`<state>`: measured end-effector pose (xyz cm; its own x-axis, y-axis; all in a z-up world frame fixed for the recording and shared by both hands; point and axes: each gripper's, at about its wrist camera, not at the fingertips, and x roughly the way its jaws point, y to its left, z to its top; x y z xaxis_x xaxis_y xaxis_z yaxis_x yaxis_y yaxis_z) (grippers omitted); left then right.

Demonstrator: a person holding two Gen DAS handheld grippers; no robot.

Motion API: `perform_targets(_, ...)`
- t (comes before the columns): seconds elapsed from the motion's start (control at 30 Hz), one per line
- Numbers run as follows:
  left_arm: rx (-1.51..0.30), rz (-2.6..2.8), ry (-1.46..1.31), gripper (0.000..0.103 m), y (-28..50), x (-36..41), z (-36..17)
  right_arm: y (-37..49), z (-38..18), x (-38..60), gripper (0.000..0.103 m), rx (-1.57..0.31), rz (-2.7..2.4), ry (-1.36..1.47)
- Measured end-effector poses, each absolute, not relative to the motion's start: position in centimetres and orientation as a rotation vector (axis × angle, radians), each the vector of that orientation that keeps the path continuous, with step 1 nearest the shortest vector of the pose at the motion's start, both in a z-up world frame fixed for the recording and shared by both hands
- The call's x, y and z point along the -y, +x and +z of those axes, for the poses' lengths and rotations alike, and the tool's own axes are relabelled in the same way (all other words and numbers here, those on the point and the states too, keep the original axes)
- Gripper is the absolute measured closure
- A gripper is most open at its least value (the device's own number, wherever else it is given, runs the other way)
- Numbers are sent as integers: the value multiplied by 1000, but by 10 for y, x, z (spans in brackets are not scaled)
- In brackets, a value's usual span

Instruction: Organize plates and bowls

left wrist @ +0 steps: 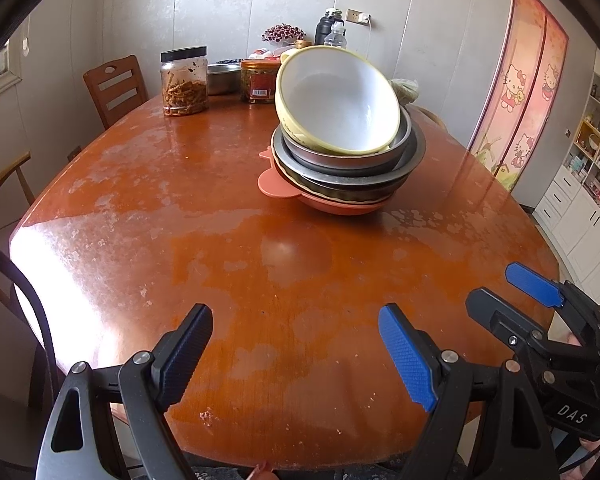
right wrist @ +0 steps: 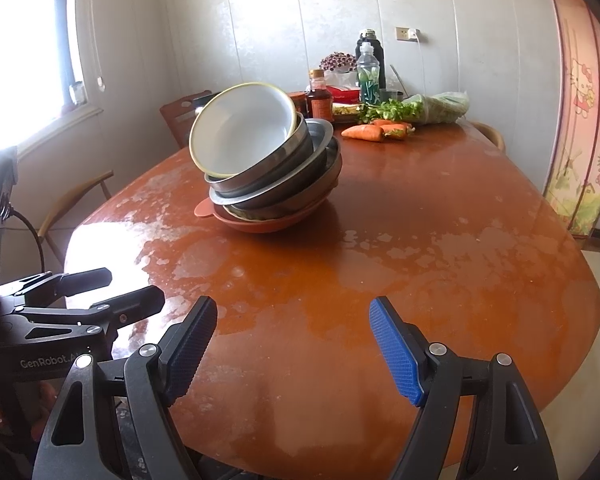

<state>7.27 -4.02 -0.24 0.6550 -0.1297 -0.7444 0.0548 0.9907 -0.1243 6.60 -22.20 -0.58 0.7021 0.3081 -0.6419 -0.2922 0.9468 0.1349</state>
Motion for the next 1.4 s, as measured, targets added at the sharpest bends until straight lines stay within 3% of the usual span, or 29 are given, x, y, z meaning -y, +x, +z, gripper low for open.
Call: perform_targets(1.4, -833, -51, -74, 18, 73, 27, 1, 68, -2, 217, 23, -708, 330, -6)
